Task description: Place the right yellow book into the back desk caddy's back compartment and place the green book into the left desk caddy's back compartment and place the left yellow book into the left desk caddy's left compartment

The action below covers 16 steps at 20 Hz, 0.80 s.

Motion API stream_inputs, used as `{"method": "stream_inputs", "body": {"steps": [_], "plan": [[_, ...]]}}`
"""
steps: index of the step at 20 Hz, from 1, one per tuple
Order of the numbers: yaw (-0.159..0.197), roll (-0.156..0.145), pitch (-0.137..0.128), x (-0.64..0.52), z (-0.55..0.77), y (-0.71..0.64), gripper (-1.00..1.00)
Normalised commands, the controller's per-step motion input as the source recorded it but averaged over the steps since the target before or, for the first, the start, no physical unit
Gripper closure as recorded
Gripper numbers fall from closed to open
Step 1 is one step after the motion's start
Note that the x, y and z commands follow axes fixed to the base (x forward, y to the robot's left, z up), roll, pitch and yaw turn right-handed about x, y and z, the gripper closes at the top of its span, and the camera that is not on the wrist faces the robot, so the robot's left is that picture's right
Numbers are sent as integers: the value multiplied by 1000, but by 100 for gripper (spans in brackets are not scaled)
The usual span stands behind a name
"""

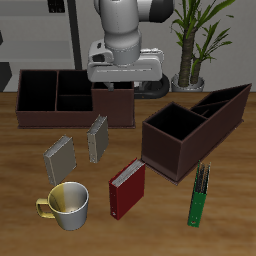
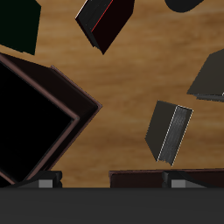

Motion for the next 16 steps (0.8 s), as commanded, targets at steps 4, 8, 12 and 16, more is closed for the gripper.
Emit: {"method": "stream_inputs", "body": {"steps": [4,8,12,16], "plan": [[13,-33,-16,-17,53,-182,-100],[3,-24,-1,145,1,-408,-100],[37,13,-30,247,44,-570,-100],[39,-63,-57,376,108,-661,-100]]}}
